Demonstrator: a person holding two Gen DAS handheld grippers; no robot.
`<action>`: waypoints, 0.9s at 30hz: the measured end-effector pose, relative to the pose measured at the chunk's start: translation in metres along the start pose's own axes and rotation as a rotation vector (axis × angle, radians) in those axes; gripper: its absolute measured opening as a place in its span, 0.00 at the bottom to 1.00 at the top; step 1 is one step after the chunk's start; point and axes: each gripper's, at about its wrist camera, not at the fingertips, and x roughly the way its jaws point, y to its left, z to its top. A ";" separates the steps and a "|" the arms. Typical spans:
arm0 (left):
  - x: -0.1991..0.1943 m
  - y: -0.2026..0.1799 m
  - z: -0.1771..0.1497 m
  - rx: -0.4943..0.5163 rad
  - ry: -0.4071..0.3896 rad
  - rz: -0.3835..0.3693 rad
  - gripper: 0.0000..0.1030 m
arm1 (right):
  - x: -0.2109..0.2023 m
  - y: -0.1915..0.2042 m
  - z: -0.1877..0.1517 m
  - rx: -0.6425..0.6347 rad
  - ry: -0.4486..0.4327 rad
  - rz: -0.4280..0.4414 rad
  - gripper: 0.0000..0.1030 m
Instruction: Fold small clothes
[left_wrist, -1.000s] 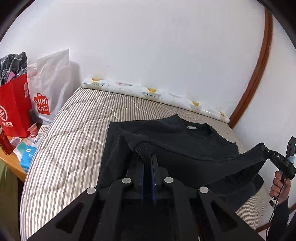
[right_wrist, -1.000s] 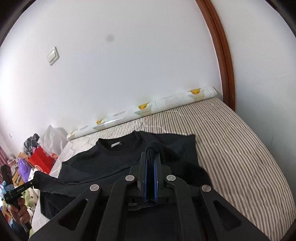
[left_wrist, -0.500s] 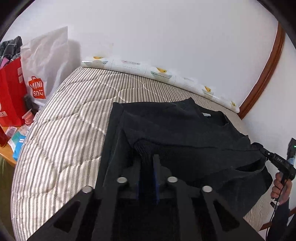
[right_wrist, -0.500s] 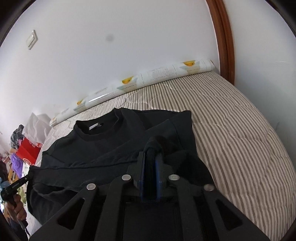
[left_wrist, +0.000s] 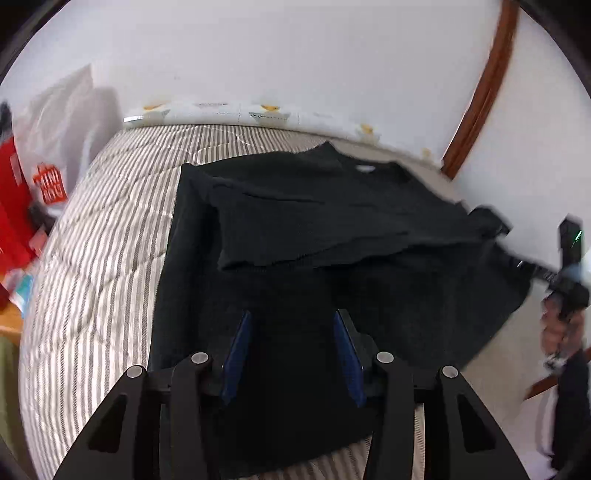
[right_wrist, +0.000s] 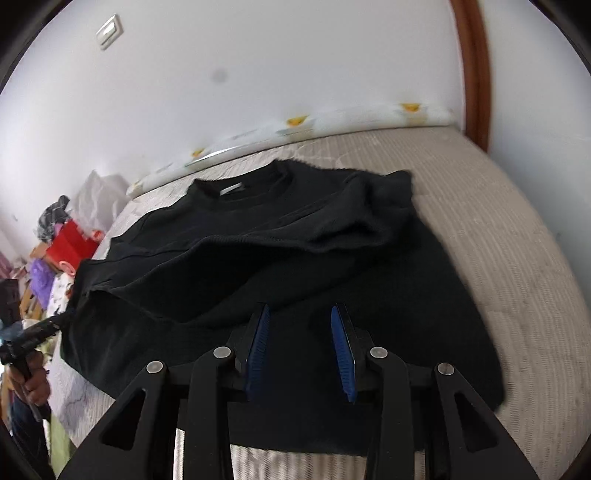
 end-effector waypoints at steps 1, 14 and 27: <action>0.006 -0.004 0.004 0.015 -0.004 0.031 0.42 | 0.006 0.002 0.001 -0.006 0.009 0.011 0.34; 0.058 0.028 0.075 -0.105 -0.036 0.122 0.40 | 0.079 -0.006 0.061 0.062 -0.020 -0.024 0.33; 0.071 0.056 0.093 -0.060 0.007 0.187 0.41 | 0.096 -0.046 0.102 -0.009 -0.028 -0.188 0.44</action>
